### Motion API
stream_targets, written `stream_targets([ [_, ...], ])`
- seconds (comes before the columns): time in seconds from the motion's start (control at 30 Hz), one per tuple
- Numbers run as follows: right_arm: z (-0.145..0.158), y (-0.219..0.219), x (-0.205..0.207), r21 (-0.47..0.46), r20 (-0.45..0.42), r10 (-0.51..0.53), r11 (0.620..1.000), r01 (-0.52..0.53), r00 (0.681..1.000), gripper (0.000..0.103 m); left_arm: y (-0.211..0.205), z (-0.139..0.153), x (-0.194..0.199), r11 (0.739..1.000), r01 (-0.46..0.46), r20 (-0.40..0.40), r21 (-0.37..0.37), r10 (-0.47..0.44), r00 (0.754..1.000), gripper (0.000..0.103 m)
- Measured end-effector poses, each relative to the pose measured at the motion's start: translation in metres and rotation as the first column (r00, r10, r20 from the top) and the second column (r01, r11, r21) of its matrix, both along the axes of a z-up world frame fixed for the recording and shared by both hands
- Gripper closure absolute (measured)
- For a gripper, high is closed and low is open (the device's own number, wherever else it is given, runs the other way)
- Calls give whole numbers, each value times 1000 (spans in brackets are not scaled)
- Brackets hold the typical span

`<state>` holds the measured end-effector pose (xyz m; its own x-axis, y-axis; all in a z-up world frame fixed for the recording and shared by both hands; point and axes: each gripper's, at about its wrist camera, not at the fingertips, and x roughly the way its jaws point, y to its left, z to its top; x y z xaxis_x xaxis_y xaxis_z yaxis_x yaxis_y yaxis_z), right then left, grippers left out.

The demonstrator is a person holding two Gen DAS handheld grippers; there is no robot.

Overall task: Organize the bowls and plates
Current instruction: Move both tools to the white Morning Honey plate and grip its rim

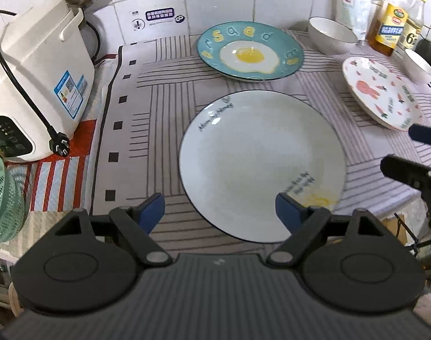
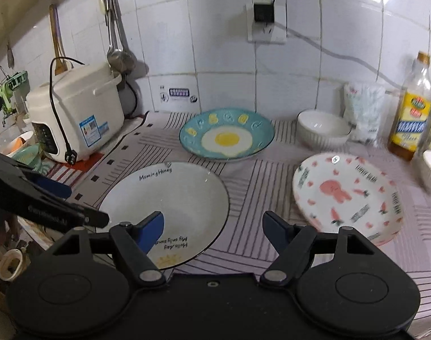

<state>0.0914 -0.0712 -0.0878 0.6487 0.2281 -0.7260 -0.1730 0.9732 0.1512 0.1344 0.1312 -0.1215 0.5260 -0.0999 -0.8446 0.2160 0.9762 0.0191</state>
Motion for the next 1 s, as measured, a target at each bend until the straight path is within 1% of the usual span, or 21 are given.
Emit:
stream_targets([
  [0.1,-16,3,9,25,-21,0,1000,1,1000,23,6,-12,9,1000,12,7,-1,-12,1000,19],
  [0.17,-30,7,14,32,-25,3,999,-2,1000,25,12,-23,17,999,31,2,-33,-31,1000,21],
  [0.23,-43,9,20,36,-42,8,999,-6,999,33,19,-32,25,996,44,-11,-74,-45,999,22],
  [0.27,-55,12,27,31,-78,22,999,-20,997,38,21,-37,29,995,48,-25,-82,-50,998,23],
  [0.33,-60,12,30,26,-93,26,999,-24,995,42,23,-43,35,995,59,-35,-76,-62,997,26],
  [0.4,-67,12,34,31,-108,27,999,-23,994,45,25,-48,41,995,67,-55,-67,-71,996,36],
  [0.43,-69,11,35,42,-117,25,999,-21,993,46,26,-50,42,995,65,-70,-72,-70,995,38],
  [0.5,-74,10,38,66,-139,22,998,-13,990,52,27,-54,45,993,64,-99,-96,-74,992,44],
  [0.53,-76,10,39,74,-149,20,997,-9,989,55,27,-55,44,992,69,-104,-102,-80,991,44],
  [0.57,-77,10,40,77,-155,21,997,-9,988,62,26,-56,44,991,79,-103,-109,-90,991,44],
  [0.6,-78,10,41,76,-161,22,997,-9,987,74,26,-56,44,990,86,-102,-115,-98,990,44],
  [0.63,-78,12,43,65,-174,24,998,-12,984,80,26,-57,45,989,87,-105,-116,-99,990,44],
  [0.67,-78,14,44,51,-180,23,999,-14,983,80,26,-57,46,990,83,-108,-115,-95,990,44],
  [0.73,-77,12,45,59,-190,10,998,1,982,80,26,-61,49,990,74,-121,-117,-88,989,49],
  [0.77,-77,12,45,59,-190,10,998,1,982,81,27,-64,50,991,68,-132,-118,-84,988,55],
  [0.8,-78,11,45,64,-191,7,998,5,982,81,29,-64,51,989,63,-132,-131,-81,988,64],
  [0.83,-78,10,45,70,-193,4,997,10,981,81,30,-64,52,988,56,-135,-144,-76,988,66],
  [0.9,-79,9,46,76,-198,0,997,15,980,81,34,-62,54,988,22,-155,-154,-46,987,74],
  [1.0,-81,9,49,85,-204,-10,996,28,979,80,42,-64,57,981,-32,-179,-192,-3,984,78],
])
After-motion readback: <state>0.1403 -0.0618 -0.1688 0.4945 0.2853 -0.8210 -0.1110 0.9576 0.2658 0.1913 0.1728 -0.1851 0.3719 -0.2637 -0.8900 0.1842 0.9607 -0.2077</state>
